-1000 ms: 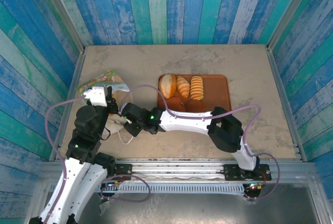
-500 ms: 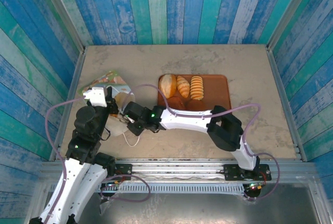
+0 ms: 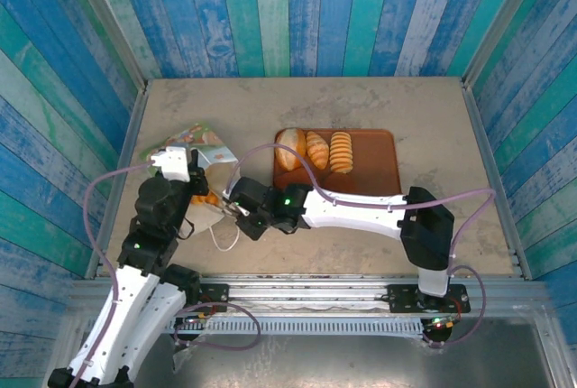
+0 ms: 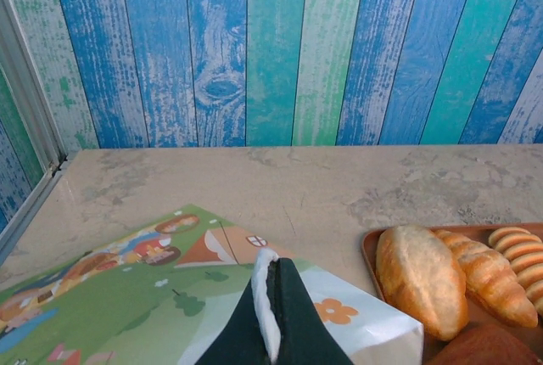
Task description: Take the fake bread out of the paper bag
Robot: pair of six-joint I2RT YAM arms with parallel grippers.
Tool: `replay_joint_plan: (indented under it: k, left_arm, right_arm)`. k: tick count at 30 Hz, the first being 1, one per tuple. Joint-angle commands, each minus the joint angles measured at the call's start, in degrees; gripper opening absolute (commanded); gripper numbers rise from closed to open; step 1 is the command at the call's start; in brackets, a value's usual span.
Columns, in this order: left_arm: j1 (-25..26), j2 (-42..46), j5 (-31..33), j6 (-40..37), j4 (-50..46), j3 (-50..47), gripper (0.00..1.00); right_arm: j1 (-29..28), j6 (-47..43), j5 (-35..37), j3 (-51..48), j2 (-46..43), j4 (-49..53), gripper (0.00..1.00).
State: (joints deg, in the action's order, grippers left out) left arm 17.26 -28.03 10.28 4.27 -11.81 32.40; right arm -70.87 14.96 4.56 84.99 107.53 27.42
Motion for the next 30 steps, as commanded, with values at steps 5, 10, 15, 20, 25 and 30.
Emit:
replay_joint_plan:
  k: [5, 10, 15, 20, 25, 30]
  left_arm:
    - [0.15, 0.09, -0.38, -0.69, 0.53, 0.56, 0.00]
    - [0.15, 0.13, -0.09, -0.50, 0.19, 0.73, 0.00]
    - [0.12, 0.47, -0.06, -0.15, 0.30, 0.75, 0.00]
    - [0.15, 0.65, 0.02, -0.01, 0.04, 0.90, 0.00]
    - [0.15, 1.05, 0.06, 0.30, 0.08, 0.82, 0.00]
    - [0.15, 1.40, 0.86, 0.42, -0.04, 0.82, 0.00]
  right_arm:
    - [-0.74, 0.16, 1.11, -3.75, -6.78, -0.23, 0.25]
    - [-1.72, -0.18, 1.07, -9.38, -13.07, -1.74, 0.25]
    - [-2.69, 1.18, 1.07, -15.64, -19.90, -3.87, 0.25]
    - [-3.20, 3.04, 1.46, -21.03, -25.51, -6.85, 0.24]
    - [-3.74, 4.38, 3.03, -24.66, -31.56, -5.44, 0.24]
    - [-3.85, 7.19, 5.17, -30.73, -41.99, -3.25, 0.24]
